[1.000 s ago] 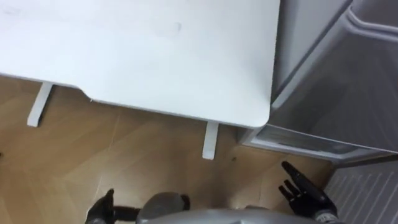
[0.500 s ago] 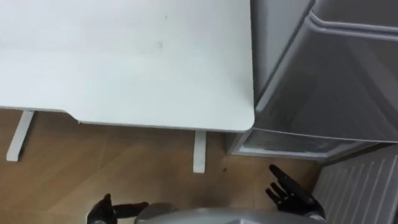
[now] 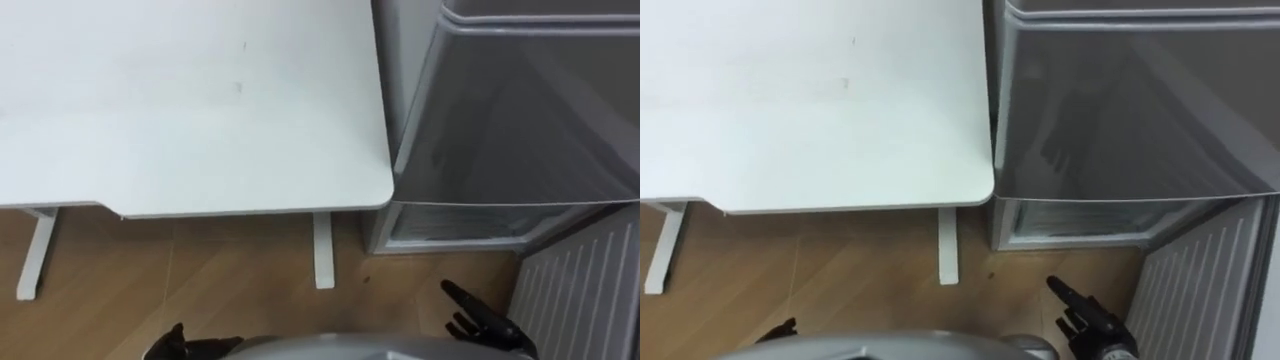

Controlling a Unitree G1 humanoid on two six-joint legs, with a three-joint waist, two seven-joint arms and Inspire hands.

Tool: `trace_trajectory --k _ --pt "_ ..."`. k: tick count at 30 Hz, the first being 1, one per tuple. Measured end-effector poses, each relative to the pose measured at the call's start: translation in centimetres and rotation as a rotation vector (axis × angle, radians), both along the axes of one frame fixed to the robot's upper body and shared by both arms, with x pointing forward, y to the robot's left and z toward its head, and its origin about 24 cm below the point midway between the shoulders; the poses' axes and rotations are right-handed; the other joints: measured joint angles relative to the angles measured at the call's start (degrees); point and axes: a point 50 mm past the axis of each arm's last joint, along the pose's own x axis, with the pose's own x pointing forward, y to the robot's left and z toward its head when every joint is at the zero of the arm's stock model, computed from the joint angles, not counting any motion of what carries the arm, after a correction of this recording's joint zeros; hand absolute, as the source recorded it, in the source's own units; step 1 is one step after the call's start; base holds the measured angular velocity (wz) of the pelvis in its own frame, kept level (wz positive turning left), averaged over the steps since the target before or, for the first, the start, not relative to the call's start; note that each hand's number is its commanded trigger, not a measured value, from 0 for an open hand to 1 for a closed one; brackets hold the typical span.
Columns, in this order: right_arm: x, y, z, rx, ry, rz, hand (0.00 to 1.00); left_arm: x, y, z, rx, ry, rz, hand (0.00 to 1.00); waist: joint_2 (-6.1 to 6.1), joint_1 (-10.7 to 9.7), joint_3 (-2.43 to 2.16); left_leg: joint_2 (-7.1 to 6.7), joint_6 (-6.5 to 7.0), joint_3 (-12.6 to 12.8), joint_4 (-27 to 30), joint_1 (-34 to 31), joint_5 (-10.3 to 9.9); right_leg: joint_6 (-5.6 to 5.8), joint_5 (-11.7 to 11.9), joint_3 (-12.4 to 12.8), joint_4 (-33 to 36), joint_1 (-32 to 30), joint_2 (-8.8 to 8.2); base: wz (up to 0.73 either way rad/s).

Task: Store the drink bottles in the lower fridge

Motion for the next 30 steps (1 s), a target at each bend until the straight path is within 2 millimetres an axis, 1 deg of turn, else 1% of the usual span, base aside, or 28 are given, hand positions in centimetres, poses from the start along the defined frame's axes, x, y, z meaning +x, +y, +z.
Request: trace_trajectory --k 3,5,6,7,8,10,12,13,14,16,19,21,24,26,29,30 --pt "1.9 -0.9 0.6 -0.083 -0.014 0.059 0.0 0.2 0.1 0.0 0.006 0.001 -0.033 0.0 -0.83 -0.96 -0.01 0.05 0.05 1.0 -0.07 0.69 0.04 0.02 0.02 1.36 0.09 -0.05 0.06 -0.17" --pt "3.9 -1.8 1.6 -0.167 -0.055 0.101 0.0 0.5 0.4 0.1 0.018 -0.002 -0.049 0.0 -1.89 -1.37 -0.02 0.54 0.05 2.02 -0.16 1.04 0.02 0.02 0.3 2.26 -0.02 -0.1 0.3 -0.22" --pt "4.5 -2.0 1.9 -0.193 -0.067 0.113 0.0 0.6 0.5 0.2 0.023 0.0 -0.057 0.0 -2.17 -1.49 0.01 0.58 0.04 2.22 -0.17 1.04 0.02 0.02 0.38 2.54 -0.03 -0.17 0.38 -0.2" --pt "5.7 -2.4 2.7 -0.244 -0.106 0.133 0.0 0.6 0.6 0.2 0.03 0.005 -0.073 0.0 -2.59 -2.03 -0.01 0.65 0.04 2.59 -0.25 0.98 0.01 0.02 0.53 2.92 -0.02 -0.46 0.5 -0.18" --pt "7.1 -2.8 3.7 -0.288 -0.16 0.135 0.0 0.6 0.6 0.2 0.031 0.015 -0.087 0.0 -2.42 -2.65 -0.21 0.82 0.04 2.91 -0.33 0.82 0.01 0.03 0.75 3.12 -0.02 -0.83 0.59 -0.21" --pt "8.2 -3.5 4.8 -0.349 -0.205 0.136 0.0 0.8 0.8 0.3 0.036 0.017 -0.104 0.0 -2.44 -2.89 -0.17 0.96 0.03 3.71 -0.52 0.84 0.0 0.0 1.17 3.75 -0.25 -1.15 0.82 -0.18" --pt "8.5 -4.0 5.6 -0.396 -0.218 0.142 0.0 0.9 0.9 0.3 0.034 0.018 -0.105 0.0 -2.76 -3.31 -0.25 0.93 0.04 3.81 -0.59 0.85 -0.02 -0.01 1.19 3.97 -0.25 -1.22 0.82 -0.08" --pt "8.8 -4.4 6.2 -0.432 -0.227 0.138 0.0 0.8 0.9 0.3 0.028 0.022 -0.104 0.0 -2.92 -3.68 -0.37 0.98 0.06 3.96 -0.67 0.85 -0.03 0.0 1.19 4.42 -0.15 -1.41 0.81 -0.1" --pt "9.3 -4.9 6.9 -0.47 -0.245 0.12 0.0 0.8 0.9 0.3 0.021 0.028 -0.097 0.0 -2.84 -4.07 -0.46 1.13 0.09 4.23 -0.74 0.74 -0.03 0.03 1.21 4.6 0.03 -1.79 0.79 -0.12" --pt "10.0 -5.7 8.1 -0.527 -0.271 0.091 0.0 0.8 1.1 0.3 0.028 0.032 -0.11 0.0 -2.49 -4.38 -0.49 1.21 0.1 4.74 -0.87 0.78 -0.02 0.12 1.3 5.14 0.0 -2.07 0.83 -0.14" --pt "10.5 -6.4 9.3 -0.585 -0.292 0.062 0.0 1.0 1.4 0.5 0.043 0.033 -0.132 0.0 -2.3 -4.49 -0.56 1.34 0.09 5.6 -1.35 1.42 -0.02 0.1 1.32 6.04 0.0 -2.05 1.02 -0.16" --pt "10.5 -6.6 10.0 -0.614 -0.309 0.059 0.0 1.0 1.5 0.5 0.041 0.027 -0.12 0.0 -2.25 -4.5 -0.59 1.37 0.06 5.79 -1.62 1.69 0.01 0.1 1.32 6.1 0.01 -2.0 1.06 -0.07" --pt "10.8 -7.0 11.0 -0.672 -0.324 0.048 0.0 0.9 1.7 0.6 0.046 0.034 -0.11 0.0 -2.35 -5.27 -0.56 1.36 0.06 5.9 -1.74 1.74 0.01 0.1 1.32 6.21 0.01 -2.03 1.06 0.0" --pt "10.9 -7.5 12.1 -0.732 -0.335 0.04 0.0 0.8 1.8 0.6 0.052 0.038 -0.119 0.0 -2.37 -5.48 -0.59 1.35 0.06 6.11 -1.98 1.88 0.01 0.1 1.32 6.36 -0.01 -2.07 1.08 -0.04" --pt "11.0 -7.9 12.7 -0.767 -0.331 0.011 0.0 0.5 1.8 0.6 0.06 0.041 -0.12 0.0 -2.95 -5.56 -0.71 1.44 -0.02 6.95 -2.52 2.48 0.05 0.1 1.32 7.45 0.01 -2.09 1.25 -0.14" --pt "10.9 -8.0 12.8 -0.773 -0.331 0.005 0.0 0.5 1.9 0.6 0.062 0.042 -0.12 0.0 -3.02 -5.64 -0.72 1.44 -0.02 7.05 -2.6 2.56 0.06 0.1 1.32 7.46 0.01 -2.07 1.27 -0.1"
